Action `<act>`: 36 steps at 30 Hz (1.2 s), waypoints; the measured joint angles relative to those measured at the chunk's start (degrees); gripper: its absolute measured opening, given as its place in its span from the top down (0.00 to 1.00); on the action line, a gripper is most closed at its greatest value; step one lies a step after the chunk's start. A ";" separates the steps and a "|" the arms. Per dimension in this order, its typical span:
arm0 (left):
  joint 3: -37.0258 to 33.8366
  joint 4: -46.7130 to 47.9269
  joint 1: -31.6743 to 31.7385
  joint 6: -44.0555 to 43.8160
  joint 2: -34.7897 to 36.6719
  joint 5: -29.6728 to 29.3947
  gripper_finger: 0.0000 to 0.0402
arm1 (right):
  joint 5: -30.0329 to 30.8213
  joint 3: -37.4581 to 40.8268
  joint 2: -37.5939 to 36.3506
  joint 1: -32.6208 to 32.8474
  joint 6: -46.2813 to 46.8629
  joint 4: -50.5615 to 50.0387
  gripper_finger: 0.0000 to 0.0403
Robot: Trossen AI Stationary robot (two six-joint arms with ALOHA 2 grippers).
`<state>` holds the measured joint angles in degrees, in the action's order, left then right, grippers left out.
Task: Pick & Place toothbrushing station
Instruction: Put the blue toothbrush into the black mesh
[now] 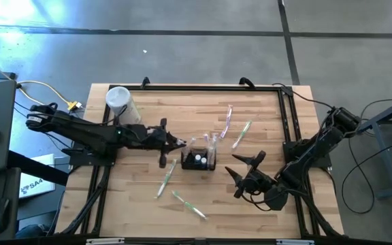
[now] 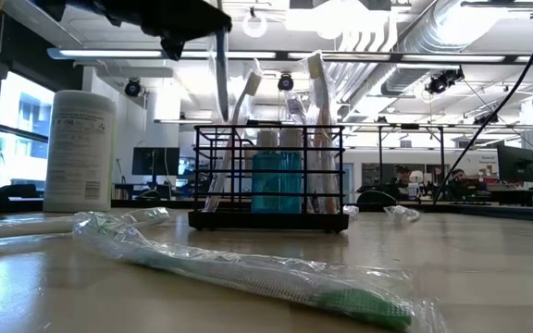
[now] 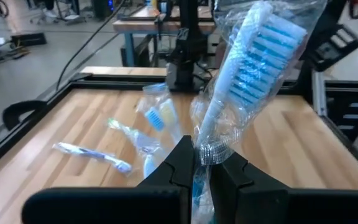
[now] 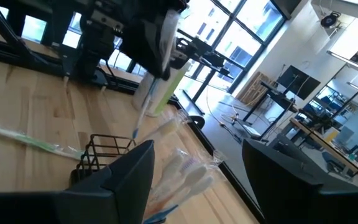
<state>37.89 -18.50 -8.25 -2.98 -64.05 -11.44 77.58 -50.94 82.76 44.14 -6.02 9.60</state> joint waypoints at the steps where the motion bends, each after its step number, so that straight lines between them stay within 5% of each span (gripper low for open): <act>1: 0.02 -0.45 0.02 0.16 -0.61 -0.57 0.95 | -0.02 0.00 0.00 0.00 0.00 0.03 0.41; 27: -5.47 -4.74 0.02 -3.30 -2.50 -2.64 0.95 | -0.17 0.00 0.00 -0.02 0.44 -0.83 0.41; 36: -5.79 -11.14 1.19 -4.94 -9.13 -2.05 0.95 | -1.55 0.00 0.00 -0.78 0.44 -0.83 0.41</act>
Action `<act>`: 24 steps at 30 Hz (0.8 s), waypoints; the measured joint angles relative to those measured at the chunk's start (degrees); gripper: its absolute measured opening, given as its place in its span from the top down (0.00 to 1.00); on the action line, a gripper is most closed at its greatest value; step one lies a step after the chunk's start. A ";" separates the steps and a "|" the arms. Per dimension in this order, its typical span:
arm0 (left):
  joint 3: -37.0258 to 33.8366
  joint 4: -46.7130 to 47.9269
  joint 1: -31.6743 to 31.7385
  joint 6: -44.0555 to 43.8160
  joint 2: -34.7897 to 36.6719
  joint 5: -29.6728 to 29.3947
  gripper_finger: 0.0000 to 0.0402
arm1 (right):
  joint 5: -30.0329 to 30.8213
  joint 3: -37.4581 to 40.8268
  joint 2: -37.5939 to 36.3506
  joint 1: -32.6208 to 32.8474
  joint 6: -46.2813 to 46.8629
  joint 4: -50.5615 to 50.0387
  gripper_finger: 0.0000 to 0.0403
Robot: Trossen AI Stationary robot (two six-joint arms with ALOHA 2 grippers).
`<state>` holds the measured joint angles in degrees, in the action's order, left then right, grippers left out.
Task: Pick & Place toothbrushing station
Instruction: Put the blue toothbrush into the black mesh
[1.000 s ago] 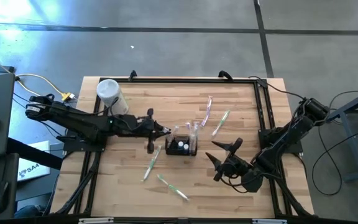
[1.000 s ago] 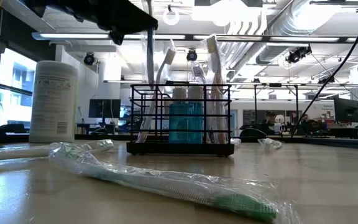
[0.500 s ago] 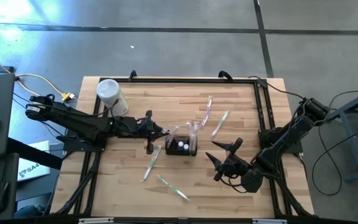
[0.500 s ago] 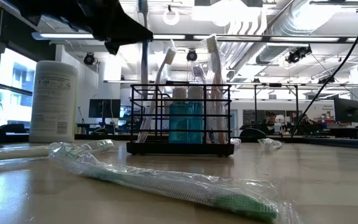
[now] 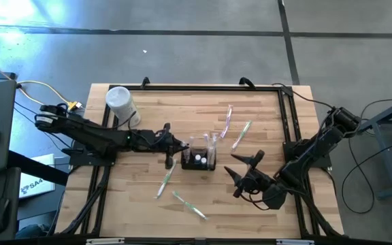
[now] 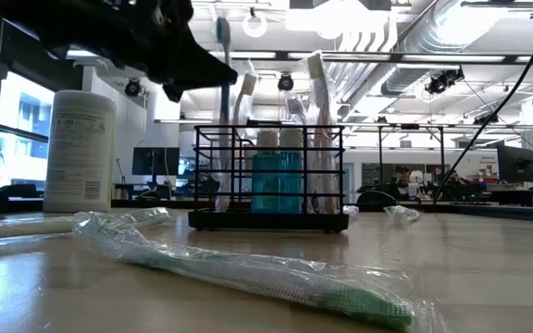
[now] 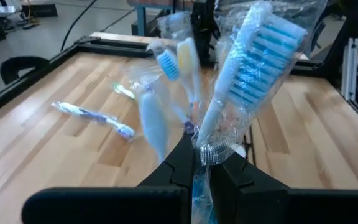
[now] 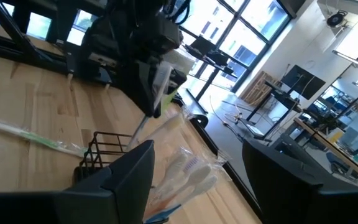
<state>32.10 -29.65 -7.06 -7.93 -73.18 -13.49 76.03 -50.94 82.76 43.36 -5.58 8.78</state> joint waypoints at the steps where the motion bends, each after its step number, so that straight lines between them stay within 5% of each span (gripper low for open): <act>1: 0.02 -0.40 0.62 -0.56 -0.53 0.84 0.95 | 0.01 0.00 0.00 -0.07 0.00 -0.02 0.41; 8: 0.02 -0.21 5.07 -5.40 -1.43 7.24 0.95 | 0.02 0.00 0.00 -0.03 0.00 -0.40 0.41; 24: 0.02 1.64 5.19 -6.95 -1.40 10.18 0.92 | 0.17 0.00 0.00 -0.03 1.29 -1.66 0.41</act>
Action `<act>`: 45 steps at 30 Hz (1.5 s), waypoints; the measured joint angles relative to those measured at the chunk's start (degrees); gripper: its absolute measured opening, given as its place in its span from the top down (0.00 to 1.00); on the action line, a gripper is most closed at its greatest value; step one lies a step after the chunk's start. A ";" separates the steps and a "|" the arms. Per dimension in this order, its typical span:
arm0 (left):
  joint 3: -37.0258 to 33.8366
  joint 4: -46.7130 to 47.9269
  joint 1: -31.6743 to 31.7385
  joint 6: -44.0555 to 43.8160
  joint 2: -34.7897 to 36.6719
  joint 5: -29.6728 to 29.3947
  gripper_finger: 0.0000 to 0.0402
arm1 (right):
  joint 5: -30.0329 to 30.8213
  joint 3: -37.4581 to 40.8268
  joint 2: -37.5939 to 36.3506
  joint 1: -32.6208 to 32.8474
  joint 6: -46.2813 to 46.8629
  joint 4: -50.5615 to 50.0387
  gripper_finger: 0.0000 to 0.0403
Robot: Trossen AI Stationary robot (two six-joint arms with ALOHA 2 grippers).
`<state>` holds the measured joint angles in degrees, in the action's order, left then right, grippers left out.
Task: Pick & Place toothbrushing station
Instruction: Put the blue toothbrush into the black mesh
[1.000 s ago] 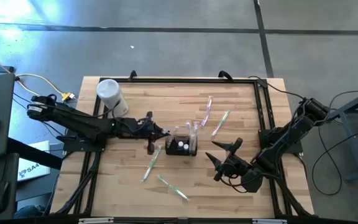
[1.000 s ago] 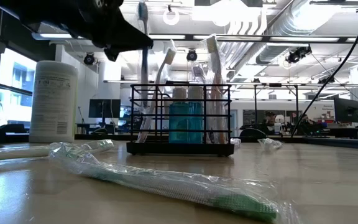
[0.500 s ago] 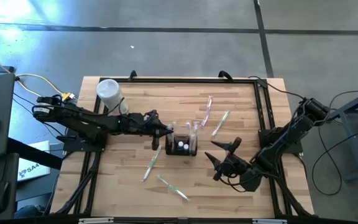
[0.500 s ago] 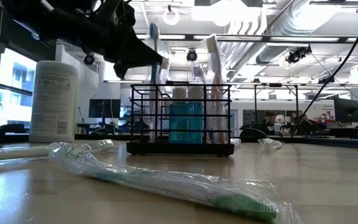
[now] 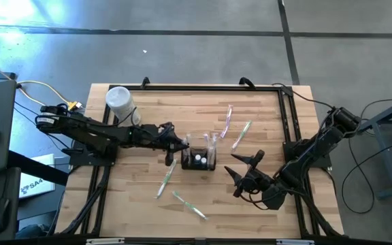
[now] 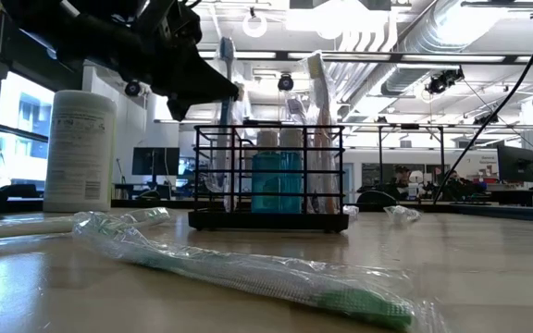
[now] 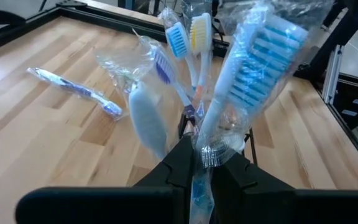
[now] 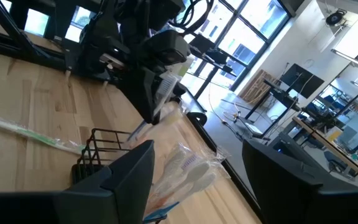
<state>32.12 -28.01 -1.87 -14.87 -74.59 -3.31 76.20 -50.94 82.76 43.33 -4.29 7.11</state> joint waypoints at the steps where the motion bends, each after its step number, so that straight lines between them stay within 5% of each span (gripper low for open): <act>1: 0.00 0.01 0.00 0.00 0.00 0.00 0.92 | 0.00 0.00 0.00 0.00 0.02 0.01 0.41; 45: 0.09 2.89 -0.02 -3.02 0.02 0.48 0.76 | 0.13 0.00 0.00 -0.02 0.00 -0.37 0.41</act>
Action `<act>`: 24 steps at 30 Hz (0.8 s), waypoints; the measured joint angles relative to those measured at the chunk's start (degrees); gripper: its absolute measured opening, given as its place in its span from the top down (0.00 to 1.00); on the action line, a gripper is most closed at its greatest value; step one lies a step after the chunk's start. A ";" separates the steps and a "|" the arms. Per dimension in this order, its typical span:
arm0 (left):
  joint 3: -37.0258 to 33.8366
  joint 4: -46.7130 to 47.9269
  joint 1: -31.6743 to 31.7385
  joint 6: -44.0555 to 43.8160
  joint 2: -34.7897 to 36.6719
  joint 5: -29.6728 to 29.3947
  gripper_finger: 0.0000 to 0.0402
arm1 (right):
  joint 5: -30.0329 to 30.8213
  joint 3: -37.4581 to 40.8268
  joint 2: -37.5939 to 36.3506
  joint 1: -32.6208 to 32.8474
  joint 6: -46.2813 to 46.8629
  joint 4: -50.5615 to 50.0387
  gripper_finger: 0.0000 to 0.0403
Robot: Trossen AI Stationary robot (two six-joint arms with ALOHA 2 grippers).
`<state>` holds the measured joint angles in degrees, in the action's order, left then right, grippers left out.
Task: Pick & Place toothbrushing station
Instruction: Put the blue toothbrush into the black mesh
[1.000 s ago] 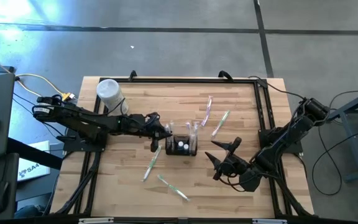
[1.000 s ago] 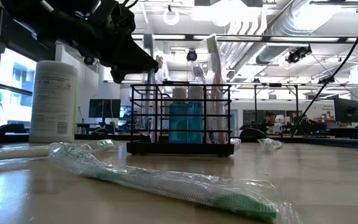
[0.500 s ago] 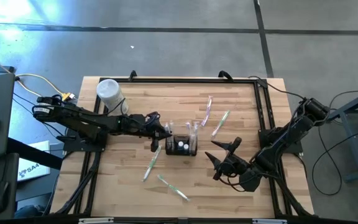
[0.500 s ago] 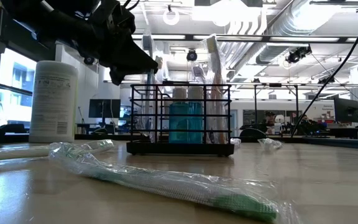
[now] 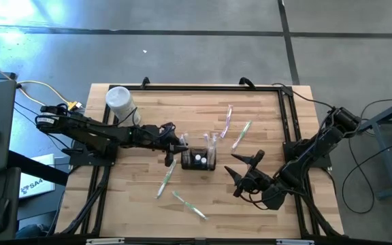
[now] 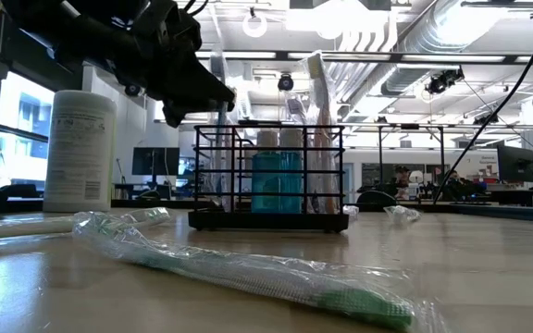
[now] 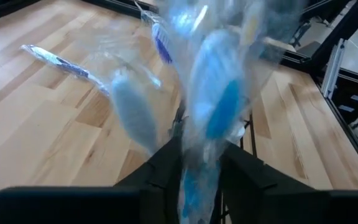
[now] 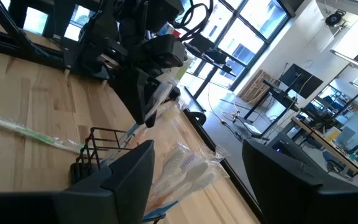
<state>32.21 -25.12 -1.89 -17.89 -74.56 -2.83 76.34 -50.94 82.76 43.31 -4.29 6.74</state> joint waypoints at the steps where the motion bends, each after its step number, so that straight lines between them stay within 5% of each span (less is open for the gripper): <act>1: 0.00 0.00 0.00 0.00 0.00 -0.33 0.73 | 0.00 0.00 0.00 0.00 0.02 0.00 0.41; 11: 0.00 -1.52 0.00 0.00 0.02 -0.74 0.43 | -0.02 0.00 0.00 0.02 -0.01 0.02 0.41; 19: 3.47 3.65 0.00 1.58 0.48 -0.89 0.41 | -0.04 0.00 0.00 0.02 0.13 -0.48 0.41; 24: 9.76 18.90 -0.04 3.14 0.48 -5.38 0.41 | -0.04 0.00 0.02 0.02 0.20 -0.76 0.41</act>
<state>41.97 -6.22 -1.93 -14.75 -74.08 -8.21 76.29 -50.94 82.78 43.33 -4.09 5.98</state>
